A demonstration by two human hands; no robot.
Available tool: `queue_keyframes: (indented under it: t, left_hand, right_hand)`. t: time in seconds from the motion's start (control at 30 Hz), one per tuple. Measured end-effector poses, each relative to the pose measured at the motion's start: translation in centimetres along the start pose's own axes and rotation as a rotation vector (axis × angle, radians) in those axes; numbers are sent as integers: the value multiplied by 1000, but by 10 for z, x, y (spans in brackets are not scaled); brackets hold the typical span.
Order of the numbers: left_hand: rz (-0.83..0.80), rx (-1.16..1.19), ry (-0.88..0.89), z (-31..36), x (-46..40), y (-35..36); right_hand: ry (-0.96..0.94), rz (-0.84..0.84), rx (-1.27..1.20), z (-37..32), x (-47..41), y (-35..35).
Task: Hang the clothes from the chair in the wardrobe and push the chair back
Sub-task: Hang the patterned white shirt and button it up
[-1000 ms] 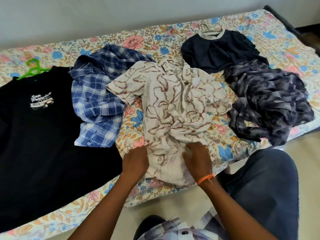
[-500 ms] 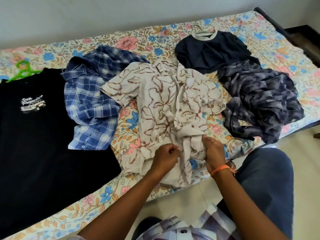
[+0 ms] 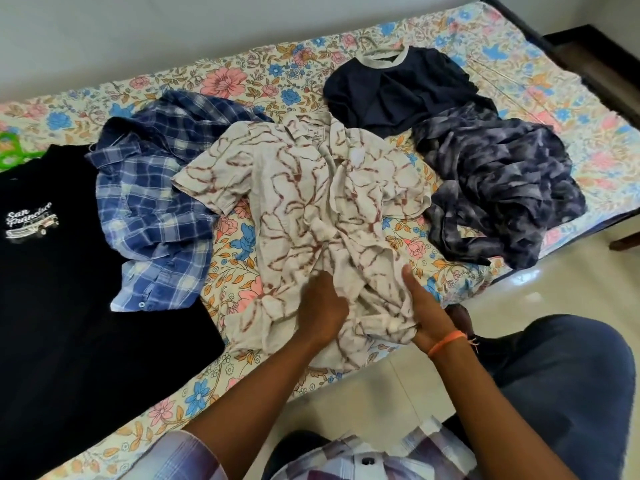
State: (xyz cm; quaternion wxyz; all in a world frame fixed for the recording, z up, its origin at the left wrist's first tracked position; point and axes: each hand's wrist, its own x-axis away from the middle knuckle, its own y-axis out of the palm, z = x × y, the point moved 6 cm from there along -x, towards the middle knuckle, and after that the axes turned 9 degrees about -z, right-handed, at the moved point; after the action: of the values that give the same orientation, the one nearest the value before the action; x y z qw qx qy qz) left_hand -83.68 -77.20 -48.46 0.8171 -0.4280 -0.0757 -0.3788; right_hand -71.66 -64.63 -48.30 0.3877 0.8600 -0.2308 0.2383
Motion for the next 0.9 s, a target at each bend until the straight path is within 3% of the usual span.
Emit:
queue_keyframes:
  t: [0.1,0.17,0.27,0.33,0.43,0.57,0.67,0.8,0.9]
  left_hand:
    - [175,-213,163,10,11,-3]
    - [202,-242,337,29,17,2]
    - [-63,7,394,47,20,27]
    - [-230,159,277,53,19,42]
    - [-289,287,186,54,15,48]
    - [-375,246,287,58,17,49]
    - [-255,160,368,57,22,40]
    - [-113,201,328,45,23,20]
    - [-314,277,239,31,22,11]
  right_hand:
    - [-127,479,509,-4,4,-43]
    - [-186,677,729,-8,13,-51]
    - [-203,626,678,-12,10,-46]
    - [-172,473,360,-9,5,-41]
    - [-126,324,32,-3,0,-42]
    - [-190,304,-208,-15,-1,-42]
    - [-174,313,-211,-27,-5,-35]
    - [-214,444,-60,-48,-19,-44]
    - [-263,519,156,-67,-27,-44]
